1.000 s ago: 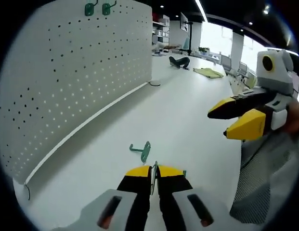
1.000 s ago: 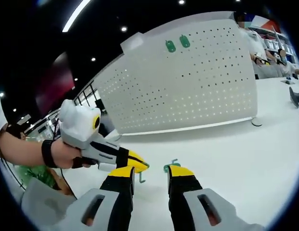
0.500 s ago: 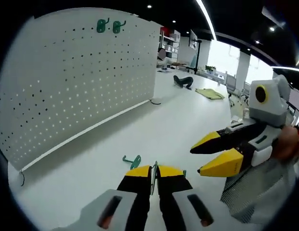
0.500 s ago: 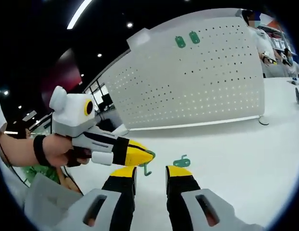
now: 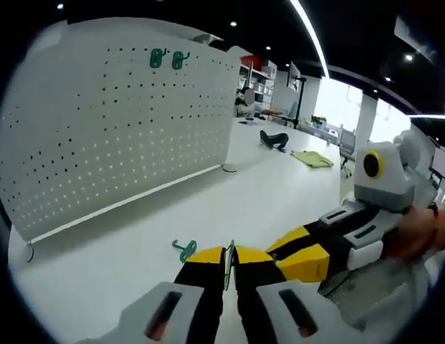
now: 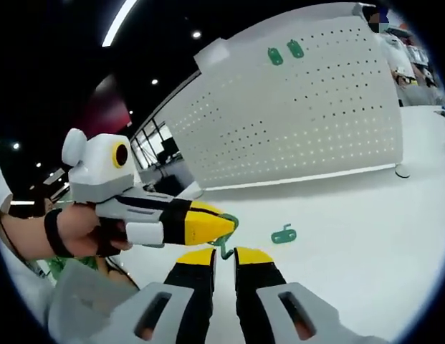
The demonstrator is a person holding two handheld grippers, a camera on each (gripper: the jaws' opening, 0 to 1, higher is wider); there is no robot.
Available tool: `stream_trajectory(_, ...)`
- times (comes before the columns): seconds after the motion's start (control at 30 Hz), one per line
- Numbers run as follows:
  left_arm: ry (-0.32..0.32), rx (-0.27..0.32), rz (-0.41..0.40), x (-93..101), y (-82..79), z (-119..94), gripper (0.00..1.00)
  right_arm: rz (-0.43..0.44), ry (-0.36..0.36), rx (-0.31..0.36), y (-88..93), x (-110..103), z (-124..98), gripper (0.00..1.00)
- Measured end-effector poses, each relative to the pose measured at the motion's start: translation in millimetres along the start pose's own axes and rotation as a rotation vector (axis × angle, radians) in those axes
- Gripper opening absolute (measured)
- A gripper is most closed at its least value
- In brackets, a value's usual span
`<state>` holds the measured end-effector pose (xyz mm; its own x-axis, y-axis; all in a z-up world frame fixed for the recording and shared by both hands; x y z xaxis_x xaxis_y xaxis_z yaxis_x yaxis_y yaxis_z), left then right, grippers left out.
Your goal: Insert the hook assembly into the mounting plate slot until the hook locks in place.
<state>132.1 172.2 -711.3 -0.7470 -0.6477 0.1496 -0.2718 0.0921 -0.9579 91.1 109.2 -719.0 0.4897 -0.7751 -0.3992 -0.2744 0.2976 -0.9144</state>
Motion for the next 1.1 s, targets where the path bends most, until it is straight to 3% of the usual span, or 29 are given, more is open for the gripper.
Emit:
stream_trajectory(0.37, -0.040, 0.091, -0.060, 14.3, -6.6, -6.0, 0.05, 0.069, -0.036, 0.010, -7.0, -1.1, -4.8, 0.06)
stream_trajectory(0.53, -0.010, 0.165, -0.103, 17.2, -14.1, -7.6, 0.05, 0.083, -0.047, 0.007, -8.1, -4.7, -1.7, 0.04)
stream_trajectory(0.73, 0.018, 0.178, -0.096, 13.3, -13.5, -9.4, 0.05, 0.093, -0.032, 0.015, -9.1, -6.1, 0.3, 0.03)
stream_trajectory(0.8, 0.033, 0.197, -0.136, 12.5, -14.0, -10.7, 0.05, 0.094, -0.026, 0.016, -9.2, -8.2, 1.3, 0.01)
stream_trajectory(0.97, 0.045, 0.206, -0.094, 9.9, -12.4, -14.0, 0.05, 0.000, -0.012, -0.019, -8.7, -12.2, 4.2, 0.01)
stream_trajectory(1.1, 0.052, 0.203, -0.101, 4.8, -12.2, -18.2, 0.05, 0.012, 0.005, -0.019, -5.9, -18.1, 7.9, 0.01)
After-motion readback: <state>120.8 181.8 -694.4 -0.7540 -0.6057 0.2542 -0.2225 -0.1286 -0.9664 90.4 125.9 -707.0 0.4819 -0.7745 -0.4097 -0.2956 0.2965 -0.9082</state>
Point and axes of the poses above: the point that each gripper's makers call its tool centre point, and the gripper's own axes: z roughly forward along the fingers, x roughly to its right, y roughly out of its underside, the point moved 4 cm from there along -z, roughly backward along the fingers, and after that the axes turned 15 degrees about x, right-handed, at the moved point
